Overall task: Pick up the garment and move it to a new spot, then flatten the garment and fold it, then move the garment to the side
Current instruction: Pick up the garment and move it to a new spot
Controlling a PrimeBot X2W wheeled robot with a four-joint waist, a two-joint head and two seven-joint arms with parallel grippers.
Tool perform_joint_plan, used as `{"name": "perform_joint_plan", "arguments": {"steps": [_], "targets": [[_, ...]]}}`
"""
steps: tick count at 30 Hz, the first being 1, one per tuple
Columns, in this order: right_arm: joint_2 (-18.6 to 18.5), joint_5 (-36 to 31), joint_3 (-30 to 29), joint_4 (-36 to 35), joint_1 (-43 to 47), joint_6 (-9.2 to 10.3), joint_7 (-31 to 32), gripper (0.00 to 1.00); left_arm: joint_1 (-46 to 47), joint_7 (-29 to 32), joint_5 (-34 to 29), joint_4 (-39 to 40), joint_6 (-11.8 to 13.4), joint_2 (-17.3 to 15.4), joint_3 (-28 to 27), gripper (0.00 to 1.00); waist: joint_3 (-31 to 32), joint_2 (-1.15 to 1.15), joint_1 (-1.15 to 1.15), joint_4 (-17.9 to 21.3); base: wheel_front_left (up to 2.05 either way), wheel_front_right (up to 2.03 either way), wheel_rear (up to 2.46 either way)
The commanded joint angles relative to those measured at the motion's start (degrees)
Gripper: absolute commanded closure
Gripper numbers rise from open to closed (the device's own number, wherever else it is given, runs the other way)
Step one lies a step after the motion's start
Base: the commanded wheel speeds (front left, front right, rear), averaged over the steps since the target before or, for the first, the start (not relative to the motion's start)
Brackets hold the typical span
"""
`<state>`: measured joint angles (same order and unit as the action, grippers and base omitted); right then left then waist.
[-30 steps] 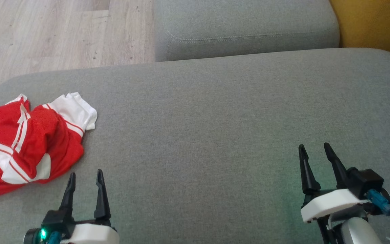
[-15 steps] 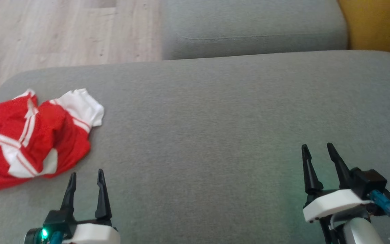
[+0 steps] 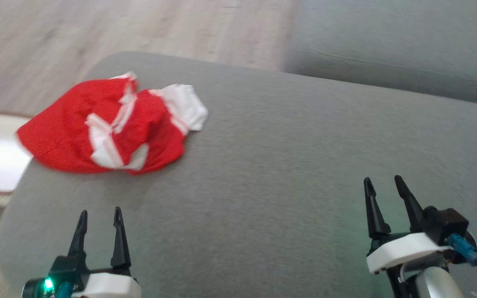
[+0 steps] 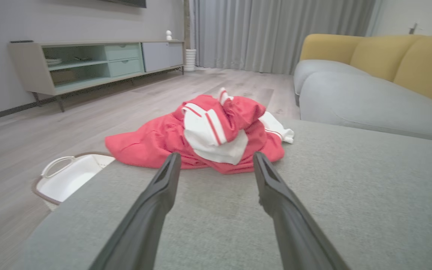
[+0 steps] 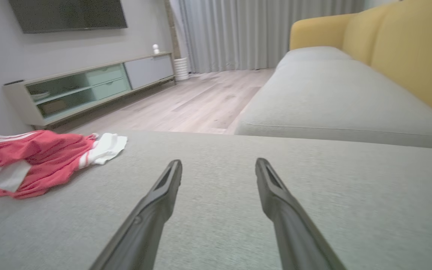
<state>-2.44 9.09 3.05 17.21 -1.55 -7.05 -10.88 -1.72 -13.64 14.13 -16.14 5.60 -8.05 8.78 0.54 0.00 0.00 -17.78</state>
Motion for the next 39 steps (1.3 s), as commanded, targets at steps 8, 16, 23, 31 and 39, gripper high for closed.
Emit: {"name": "perform_joint_plan", "arguments": {"steps": [8,16,23,31,39], "targets": [[-0.4,0.9,2.3,-0.7,-2.0,-0.44,-1.1,0.00,0.0,0.7,0.1,3.3,0.6,-1.7,-1.9,0.00,0.5,0.00,0.00,-8.2,0.00,0.00,0.00],[-0.4,0.8,2.6,-0.3,-2.3,-0.44,-1.2,0.00,0.3,2.5,1.3,4.3,0.0,-2.0,-1.5,0.00,-0.1,0.00,0.00,-7.3,0.00,0.00,0.00],[-0.4,-0.4,1.9,-1.7,-3.3,-0.44,-0.6,0.00,10.7,13.2,6.9,8.0,-4.4,-4.3,-2.7,0.00,-3.8,0.00,0.00,-4.9,0.00,0.00,0.00],[-0.4,-1.3,3.2,-5.2,-5.8,-0.44,-0.2,0.00,26.5,30.9,18.6,4.3,-7.5,-10.2,-8.9,0.00,-11.2,0.00,0.00,1.8,0.00,0.00,0.00],[-0.4,-2.1,3.1,-7.4,-8.6,-0.44,-0.2,0.00,31.9,46.0,28.2,-2.5,-6.6,-13.9,-13.3,0.00,-18.2,0.00,0.00,8.6,0.00,0.00,0.00]]}}
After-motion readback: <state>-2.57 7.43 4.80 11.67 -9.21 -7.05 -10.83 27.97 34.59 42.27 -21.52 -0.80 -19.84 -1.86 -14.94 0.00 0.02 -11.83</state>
